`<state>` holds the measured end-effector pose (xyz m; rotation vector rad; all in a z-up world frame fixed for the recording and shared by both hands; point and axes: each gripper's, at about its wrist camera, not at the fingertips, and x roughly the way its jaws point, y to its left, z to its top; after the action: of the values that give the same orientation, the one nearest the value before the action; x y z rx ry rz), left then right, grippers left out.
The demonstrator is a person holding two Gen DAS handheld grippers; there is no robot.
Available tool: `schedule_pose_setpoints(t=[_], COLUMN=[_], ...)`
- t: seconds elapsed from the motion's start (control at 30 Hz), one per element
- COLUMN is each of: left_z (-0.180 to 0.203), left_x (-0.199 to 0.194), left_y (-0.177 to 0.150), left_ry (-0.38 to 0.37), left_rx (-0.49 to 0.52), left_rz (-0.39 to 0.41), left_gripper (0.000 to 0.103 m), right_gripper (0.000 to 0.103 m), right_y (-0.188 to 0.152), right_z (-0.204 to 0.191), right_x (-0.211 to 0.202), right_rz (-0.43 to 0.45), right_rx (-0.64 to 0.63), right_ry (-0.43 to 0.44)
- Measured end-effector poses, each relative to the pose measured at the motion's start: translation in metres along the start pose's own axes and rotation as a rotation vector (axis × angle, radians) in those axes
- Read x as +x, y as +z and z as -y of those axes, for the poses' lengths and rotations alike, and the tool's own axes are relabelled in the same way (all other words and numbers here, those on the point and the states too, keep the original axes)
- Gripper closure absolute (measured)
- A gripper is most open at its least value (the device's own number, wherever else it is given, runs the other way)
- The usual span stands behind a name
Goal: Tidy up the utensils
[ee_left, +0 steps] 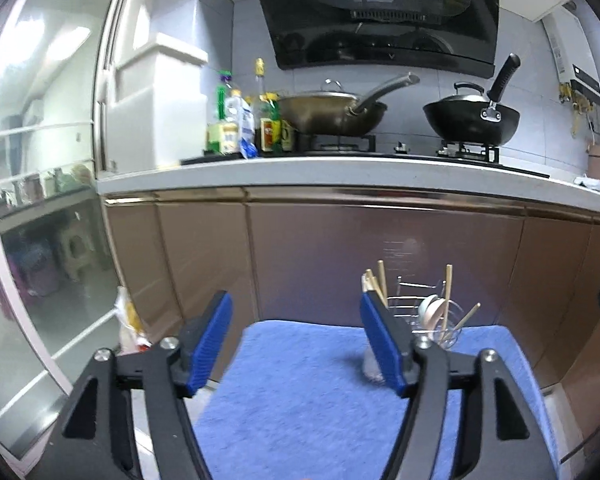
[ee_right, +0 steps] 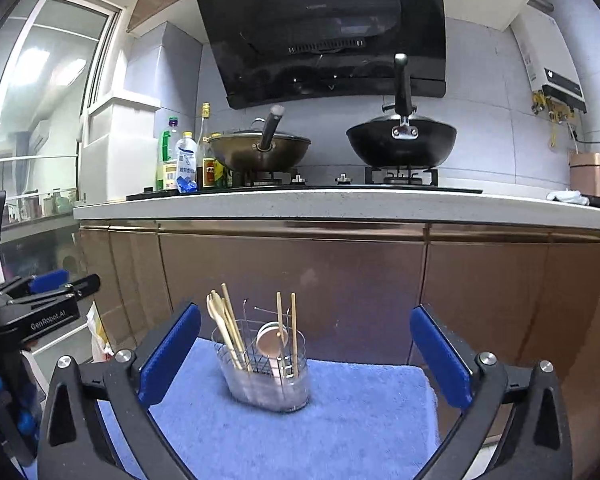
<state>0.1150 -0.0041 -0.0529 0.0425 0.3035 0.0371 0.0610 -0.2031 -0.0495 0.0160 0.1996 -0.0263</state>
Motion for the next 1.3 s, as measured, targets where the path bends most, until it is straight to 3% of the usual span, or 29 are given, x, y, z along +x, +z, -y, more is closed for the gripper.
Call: schedule_pose_setpoints(t=[0.3,0.43,0.63,1.3], left_z=[-0.019,-0.031,-0.044,-0.054], left_x=[-0.061,-0.079,-0.097,-0.137], left_y=[-0.005,-0.008,-0.01,-0.011], left_ry=[0.026,0.003,-0.036,0.03], left_rx=[0.017,-0.016,-0.065,-0.044], left_rz=[0.065,0.066,0.068,0.137], left_gripper=[0.031,0.031,0.031,0.025], right_gripper=[0.0,0.0,0.0,0.0], right_y=[-0.005,-0.009,-0.01,-0.005], right_z=[-0.004,-0.003,-0.005,-0.018], right_x=[-0.047,-0.059,-0.078,-0.108], right_rz=[-0.003,-0.025,-0.019,0.014], right_rx=[-0.016,0.001,0.008,-0.048], right_ry=[-0.028,-0.04,-0.043,-0.053])
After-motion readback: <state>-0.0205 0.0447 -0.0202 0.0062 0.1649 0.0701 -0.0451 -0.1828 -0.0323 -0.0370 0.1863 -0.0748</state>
